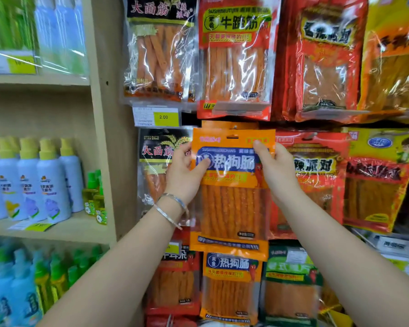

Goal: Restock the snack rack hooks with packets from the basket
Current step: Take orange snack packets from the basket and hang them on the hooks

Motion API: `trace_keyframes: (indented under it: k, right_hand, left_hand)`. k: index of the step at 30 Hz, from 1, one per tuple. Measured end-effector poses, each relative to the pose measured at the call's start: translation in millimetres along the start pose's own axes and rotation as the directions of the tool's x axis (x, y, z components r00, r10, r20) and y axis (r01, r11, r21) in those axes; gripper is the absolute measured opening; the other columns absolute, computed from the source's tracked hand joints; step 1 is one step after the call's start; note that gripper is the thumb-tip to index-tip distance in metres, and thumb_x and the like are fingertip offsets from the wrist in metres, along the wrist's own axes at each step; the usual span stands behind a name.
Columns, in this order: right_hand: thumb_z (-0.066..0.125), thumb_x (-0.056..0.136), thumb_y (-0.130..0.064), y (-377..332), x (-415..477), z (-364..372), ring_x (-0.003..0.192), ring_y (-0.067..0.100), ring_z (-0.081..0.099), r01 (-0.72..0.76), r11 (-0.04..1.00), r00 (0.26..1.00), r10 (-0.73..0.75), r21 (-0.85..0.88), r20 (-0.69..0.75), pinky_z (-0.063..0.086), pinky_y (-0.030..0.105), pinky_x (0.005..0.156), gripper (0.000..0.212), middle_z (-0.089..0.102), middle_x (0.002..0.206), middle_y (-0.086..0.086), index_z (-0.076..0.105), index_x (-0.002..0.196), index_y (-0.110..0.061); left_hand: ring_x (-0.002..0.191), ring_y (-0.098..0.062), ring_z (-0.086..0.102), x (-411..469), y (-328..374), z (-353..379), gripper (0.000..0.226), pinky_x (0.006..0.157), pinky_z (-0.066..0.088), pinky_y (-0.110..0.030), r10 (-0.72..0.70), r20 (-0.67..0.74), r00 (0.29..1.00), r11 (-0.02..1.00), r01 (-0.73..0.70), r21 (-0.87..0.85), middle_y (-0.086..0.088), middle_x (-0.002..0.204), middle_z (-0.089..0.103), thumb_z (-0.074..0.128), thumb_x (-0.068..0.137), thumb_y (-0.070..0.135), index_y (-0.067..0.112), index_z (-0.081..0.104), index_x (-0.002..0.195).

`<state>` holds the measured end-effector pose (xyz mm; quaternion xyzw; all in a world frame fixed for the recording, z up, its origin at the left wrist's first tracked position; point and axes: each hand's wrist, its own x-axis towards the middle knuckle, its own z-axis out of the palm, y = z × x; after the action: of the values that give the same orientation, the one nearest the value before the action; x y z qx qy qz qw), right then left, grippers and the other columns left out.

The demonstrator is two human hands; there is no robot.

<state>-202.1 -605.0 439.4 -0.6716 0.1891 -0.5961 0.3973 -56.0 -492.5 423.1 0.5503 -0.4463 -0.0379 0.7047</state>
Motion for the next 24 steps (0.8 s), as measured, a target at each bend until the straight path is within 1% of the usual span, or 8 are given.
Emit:
trace_keyframes:
  k: [3,6,8,11,15,18,21,24]
  right_hand:
    - [0.057,0.092,-0.034,-5,10,-6,0.066,0.003,0.054,0.11,0.991,0.992,-0.113,-0.071,-0.046,0.04,0.028,0.066,0.019,0.06,0.07,-0.009,0.06,0.076,-0.024]
    - [0.056,0.092,-0.036,-8,20,-7,0.057,-0.007,0.048,0.141,0.98,0.988,-0.149,-0.137,-0.047,0.036,0.022,0.059,0.024,0.056,0.067,-0.013,0.061,0.078,-0.016]
    - [0.055,0.092,-0.037,-10,27,-6,0.059,-0.001,0.047,0.124,0.982,0.99,-0.133,-0.141,-0.056,0.035,0.025,0.059,0.032,0.054,0.068,-0.006,0.059,0.079,-0.007]
    - [0.055,0.092,-0.036,-11,35,-4,0.064,0.007,0.05,0.074,0.988,0.995,-0.083,-0.134,-0.062,0.038,0.029,0.062,0.027,0.057,0.069,-0.007,0.056,0.069,-0.021]
    - [0.057,0.091,-0.032,-11,42,3,0.053,0.005,0.038,0.05,0.985,0.997,-0.059,-0.162,-0.047,0.029,0.025,0.053,0.037,0.042,0.056,-0.01,0.042,0.058,-0.024]
    - [0.057,0.091,-0.03,-7,44,7,0.053,0.005,0.038,0.035,0.98,0.997,-0.048,-0.194,-0.061,0.027,0.026,0.051,0.04,0.041,0.054,-0.011,0.041,0.055,-0.023]
    - [0.057,0.092,-0.033,1,43,6,0.051,-0.002,0.043,0.032,0.983,0.997,-0.045,-0.182,-0.064,0.028,0.027,0.052,0.036,0.047,0.057,-0.012,0.047,0.059,-0.023]
    - [0.062,0.089,-0.035,12,35,3,0.068,0.001,0.051,0.098,0.965,0.986,-0.127,-0.244,-0.106,0.034,0.021,0.058,0.016,0.055,0.077,-0.013,0.054,0.088,-0.021]
  left_hand:
    - [0.129,-0.01,0.041,9,11,0,0.066,0.107,0.035,-0.027,0.222,0.026,0.975,0.96,-0.223,0.168,0.007,0.146,0.034,0.057,0.09,0.012,0.023,0.025,0.146]
    - [0.139,0.0,0.015,16,23,5,0.07,0.113,0.015,-0.023,0.341,0.152,0.928,0.89,-0.371,0.267,0.02,0.144,0.019,0.049,0.092,0.015,0.022,0.012,0.15]
    - [0.137,0.001,0.015,18,30,10,0.071,0.114,0.016,-0.025,0.325,0.184,0.928,0.904,-0.362,0.227,0.017,0.145,0.02,0.047,0.092,0.012,0.022,0.009,0.151]
    - [0.138,-0.003,0.018,20,36,15,0.07,0.117,0.018,-0.033,0.31,0.178,0.934,0.915,-0.344,0.211,0.011,0.148,0.025,0.046,0.091,0.007,0.024,0.013,0.15]
    - [0.143,-0.009,0.02,20,33,20,0.07,0.116,0.024,-0.044,0.295,0.185,0.937,0.933,-0.324,0.153,0.006,0.153,0.025,0.045,0.09,0.008,0.031,0.015,0.149]
    - [0.137,0.002,0.023,22,30,21,0.071,0.115,0.028,-0.04,0.282,0.189,0.941,0.946,-0.305,0.106,0.008,0.153,0.025,0.044,0.088,0.012,0.032,0.014,0.149]
    - [0.136,0.004,0.023,21,25,21,0.073,0.116,0.024,-0.034,0.271,0.21,0.939,0.954,-0.292,0.075,0.016,0.148,0.025,0.044,0.085,0.019,0.034,0.011,0.149]
    - [0.141,-0.002,0.02,15,9,21,0.076,0.116,0.02,-0.03,0.235,0.234,0.943,0.954,-0.27,0.13,0.011,0.153,0.022,0.048,0.088,0.02,0.034,0.005,0.149]
